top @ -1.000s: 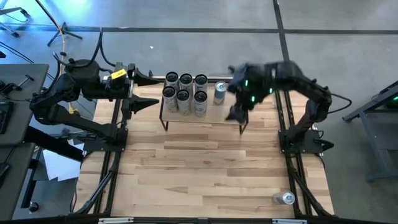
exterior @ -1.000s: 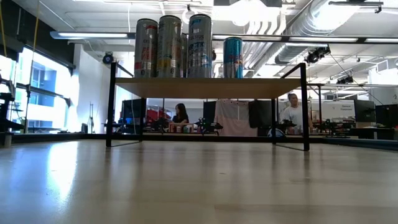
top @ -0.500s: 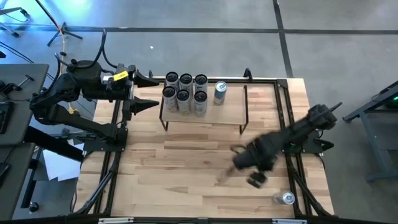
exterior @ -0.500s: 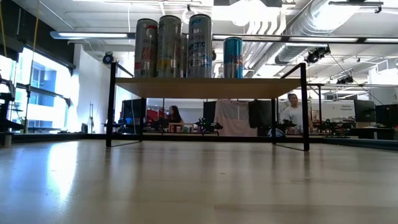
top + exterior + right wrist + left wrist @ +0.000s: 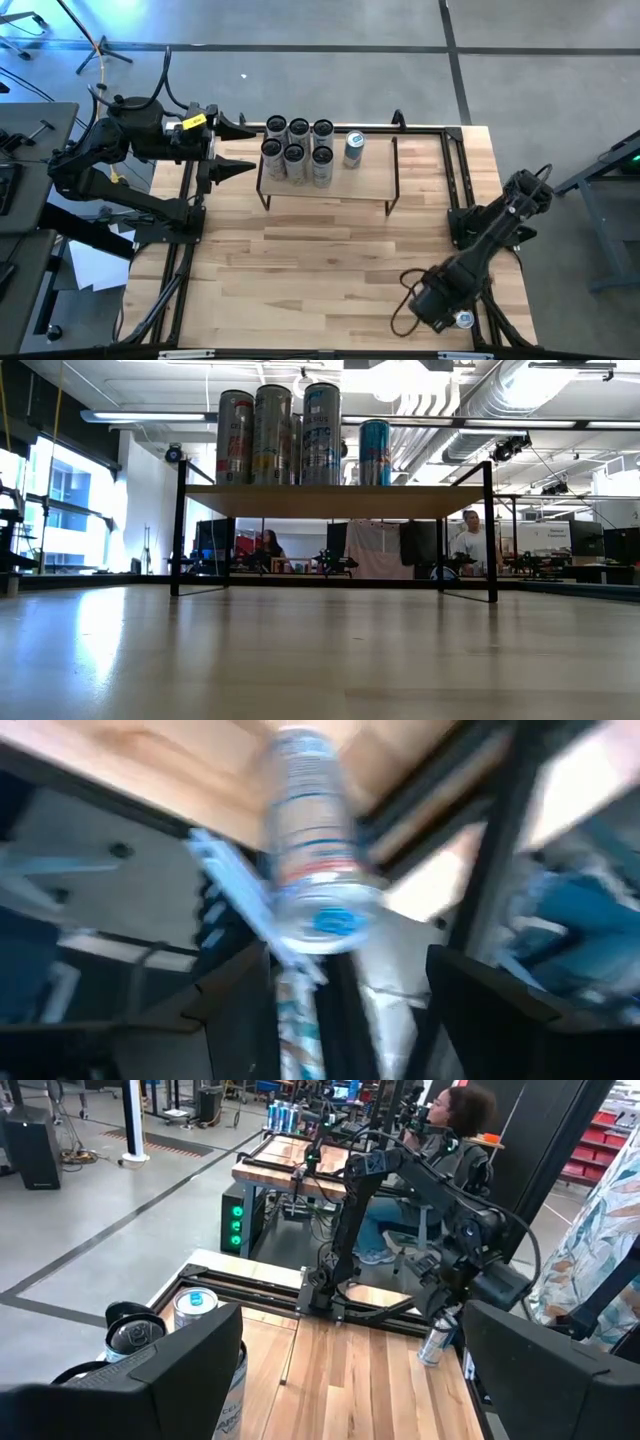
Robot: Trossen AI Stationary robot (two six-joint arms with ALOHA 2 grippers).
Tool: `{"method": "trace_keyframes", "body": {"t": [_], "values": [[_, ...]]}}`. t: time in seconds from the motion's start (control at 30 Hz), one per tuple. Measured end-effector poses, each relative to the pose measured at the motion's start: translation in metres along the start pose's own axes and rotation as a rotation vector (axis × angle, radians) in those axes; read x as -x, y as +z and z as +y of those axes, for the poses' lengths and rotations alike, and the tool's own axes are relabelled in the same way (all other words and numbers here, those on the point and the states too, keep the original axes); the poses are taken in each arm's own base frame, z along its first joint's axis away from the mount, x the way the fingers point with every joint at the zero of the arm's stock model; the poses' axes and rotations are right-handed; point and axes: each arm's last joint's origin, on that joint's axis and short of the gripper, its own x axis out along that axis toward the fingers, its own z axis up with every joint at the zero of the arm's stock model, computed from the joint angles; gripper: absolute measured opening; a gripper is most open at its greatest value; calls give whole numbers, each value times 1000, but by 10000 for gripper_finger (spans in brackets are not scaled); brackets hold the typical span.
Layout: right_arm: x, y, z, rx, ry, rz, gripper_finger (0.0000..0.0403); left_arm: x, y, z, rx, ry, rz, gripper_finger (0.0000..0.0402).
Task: Place canned beverage on shelf
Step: Put the blue soda can on the shelf aligned with the other blue soda can
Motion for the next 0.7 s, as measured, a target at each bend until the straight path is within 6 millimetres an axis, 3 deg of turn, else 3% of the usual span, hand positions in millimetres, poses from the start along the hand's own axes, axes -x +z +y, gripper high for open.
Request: {"method": "trace_keyframes", "body": {"t": [0.2, 0.7], "values": [[-14, -11, 7, -25, 65, -44, 255, 0, 0, 0, 0, 0, 0, 351], [-27, -31, -4, -175, 37, -136, 255, 0, 0, 0, -1, 0, 0, 351]]}}
